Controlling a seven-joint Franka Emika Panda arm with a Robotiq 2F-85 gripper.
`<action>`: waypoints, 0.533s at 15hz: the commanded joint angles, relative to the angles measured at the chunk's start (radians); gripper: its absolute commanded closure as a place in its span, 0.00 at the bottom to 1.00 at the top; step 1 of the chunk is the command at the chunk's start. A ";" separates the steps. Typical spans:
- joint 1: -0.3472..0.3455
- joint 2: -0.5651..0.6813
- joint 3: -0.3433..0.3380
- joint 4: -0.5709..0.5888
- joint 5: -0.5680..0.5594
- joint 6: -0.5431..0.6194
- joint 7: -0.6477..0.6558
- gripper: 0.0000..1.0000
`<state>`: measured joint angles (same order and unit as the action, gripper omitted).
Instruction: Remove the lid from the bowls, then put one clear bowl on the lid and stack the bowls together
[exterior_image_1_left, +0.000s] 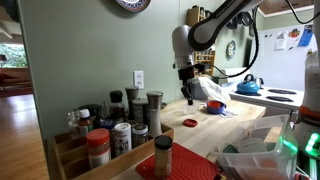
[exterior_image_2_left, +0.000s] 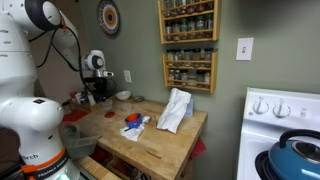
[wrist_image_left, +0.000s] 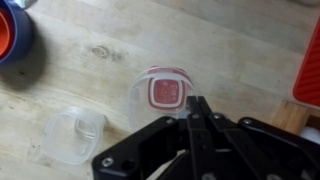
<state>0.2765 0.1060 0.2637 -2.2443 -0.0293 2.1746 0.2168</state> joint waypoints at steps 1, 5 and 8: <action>0.003 0.074 -0.004 0.021 0.015 0.014 -0.012 1.00; 0.005 0.129 -0.008 0.045 0.023 0.037 -0.005 1.00; 0.006 0.150 -0.012 0.057 0.024 0.061 0.002 1.00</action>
<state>0.2759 0.2252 0.2598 -2.2068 -0.0259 2.2125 0.2165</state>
